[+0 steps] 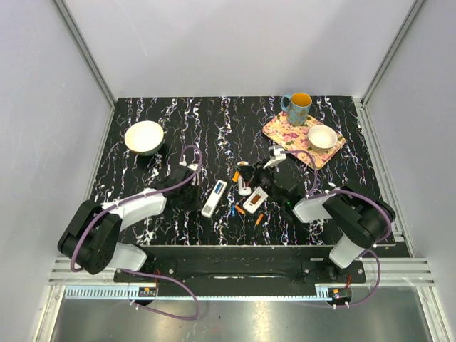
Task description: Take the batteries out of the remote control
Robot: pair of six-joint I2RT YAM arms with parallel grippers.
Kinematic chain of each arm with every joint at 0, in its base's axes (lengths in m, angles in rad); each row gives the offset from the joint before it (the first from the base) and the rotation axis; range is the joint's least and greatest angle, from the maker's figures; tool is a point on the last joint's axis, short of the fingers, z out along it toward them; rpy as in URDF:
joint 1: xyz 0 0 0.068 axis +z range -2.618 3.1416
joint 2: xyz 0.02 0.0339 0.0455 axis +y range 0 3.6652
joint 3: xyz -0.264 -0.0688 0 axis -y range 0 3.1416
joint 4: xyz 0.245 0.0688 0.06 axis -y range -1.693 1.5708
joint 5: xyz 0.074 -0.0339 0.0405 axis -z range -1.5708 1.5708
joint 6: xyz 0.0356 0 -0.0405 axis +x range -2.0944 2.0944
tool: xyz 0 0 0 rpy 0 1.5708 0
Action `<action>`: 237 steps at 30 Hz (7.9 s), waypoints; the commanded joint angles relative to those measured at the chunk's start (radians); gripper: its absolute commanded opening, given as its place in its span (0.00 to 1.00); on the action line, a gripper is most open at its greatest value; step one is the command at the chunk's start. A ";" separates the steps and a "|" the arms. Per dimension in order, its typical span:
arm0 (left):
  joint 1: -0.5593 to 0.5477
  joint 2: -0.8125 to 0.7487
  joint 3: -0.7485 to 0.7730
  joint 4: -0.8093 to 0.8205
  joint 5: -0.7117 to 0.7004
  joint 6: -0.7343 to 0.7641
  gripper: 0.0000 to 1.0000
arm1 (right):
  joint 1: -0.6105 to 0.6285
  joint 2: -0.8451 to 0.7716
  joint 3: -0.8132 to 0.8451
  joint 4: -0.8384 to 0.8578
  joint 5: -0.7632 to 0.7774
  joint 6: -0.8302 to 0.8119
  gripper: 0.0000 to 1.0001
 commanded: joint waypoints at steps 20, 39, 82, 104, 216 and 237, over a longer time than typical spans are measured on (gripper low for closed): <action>0.021 0.111 0.132 0.044 0.041 0.005 0.00 | 0.006 0.153 0.232 -0.003 -0.026 -0.020 0.00; 0.042 0.275 0.190 0.134 0.096 0.003 0.00 | 0.006 0.273 0.303 -0.047 -0.012 0.049 0.00; 0.042 0.269 0.150 0.141 0.105 0.000 0.00 | -0.040 0.346 0.155 0.196 0.101 0.179 0.00; 0.022 0.271 0.113 0.181 0.113 -0.035 0.00 | -0.073 0.435 0.209 0.226 0.018 0.371 0.00; 0.037 -0.528 -0.037 0.414 0.328 0.003 0.99 | -0.442 -0.120 0.290 -1.183 -0.222 -0.189 0.63; 0.037 -0.508 -0.016 0.332 0.139 0.035 0.99 | -0.442 -0.394 0.177 -1.068 -0.193 -0.198 1.00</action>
